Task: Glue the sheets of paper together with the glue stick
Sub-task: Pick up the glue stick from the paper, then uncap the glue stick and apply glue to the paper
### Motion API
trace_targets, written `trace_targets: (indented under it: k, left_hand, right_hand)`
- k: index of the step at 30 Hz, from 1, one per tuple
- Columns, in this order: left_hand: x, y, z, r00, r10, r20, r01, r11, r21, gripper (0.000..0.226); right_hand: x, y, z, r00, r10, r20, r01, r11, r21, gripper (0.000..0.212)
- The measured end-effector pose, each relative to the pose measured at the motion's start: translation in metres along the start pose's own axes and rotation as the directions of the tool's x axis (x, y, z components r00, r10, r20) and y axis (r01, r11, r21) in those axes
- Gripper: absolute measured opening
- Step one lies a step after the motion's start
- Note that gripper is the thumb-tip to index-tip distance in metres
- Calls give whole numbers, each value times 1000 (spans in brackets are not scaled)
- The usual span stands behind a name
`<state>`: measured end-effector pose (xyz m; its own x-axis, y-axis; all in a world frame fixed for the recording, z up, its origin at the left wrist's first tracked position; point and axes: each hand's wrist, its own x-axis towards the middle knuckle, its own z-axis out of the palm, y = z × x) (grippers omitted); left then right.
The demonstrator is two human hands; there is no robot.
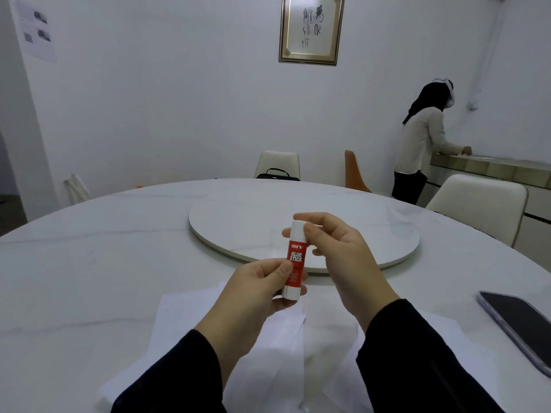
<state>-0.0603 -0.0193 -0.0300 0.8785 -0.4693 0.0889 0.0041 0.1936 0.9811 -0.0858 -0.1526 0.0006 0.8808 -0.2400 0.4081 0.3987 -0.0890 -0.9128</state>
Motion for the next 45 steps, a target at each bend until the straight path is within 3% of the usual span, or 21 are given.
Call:
trace_targets:
  k: [4,8,14,17,20,23,27,31,36,39,45]
  left_hand:
    - [-3,-1,5,999,-24,22,23,999,33,31]
    - [-2,0,6,999,-25,40,24,999,37,30]
    - [-2,-4,5,998,-49,28,50,998,-38,22]
    - [1,-1,-3,999,-2,-44,-3,992,-129,20]
    - [3,0,-8,996,13,-92,-31,980,-196,19]
    - [5,-1,-10,994,1,-111,-28,969,-244,20]
    - [6,0,-11,996,22,-90,-48,955,-294,27]
    - [6,2,-11,998,35,-53,-49,951,-307,20]
    - [6,12,-16,994,93,-65,-108,950,-293,17]
    - [5,15,-18,989,126,-79,-143,948,-283,20]
    - [-2,19,-8,984,152,-89,-167,962,-215,20]
  right_hand:
    - [0,2,4,999,-18,-40,16,998,-66,4]
    - [3,-1,-2,997,-14,-76,17,999,33,7]
    - [14,-3,-22,936,-71,-343,155,963,222,22]
    - [17,25,-29,909,-10,-416,-1,1000,-26,15]
    - [15,57,-30,924,-10,-382,-146,914,-378,13]
    - [13,79,-31,940,41,-339,-220,832,-510,18]
    - [14,94,-28,948,80,-307,-272,702,-658,8]
    - [11,84,-24,955,71,-287,-268,618,-739,21]
    - [-9,21,-5,981,-69,-181,-45,829,-558,26]
    - [-36,12,25,977,-177,-118,71,795,-602,41]
    - [-42,21,42,886,-381,-264,123,743,-658,24]
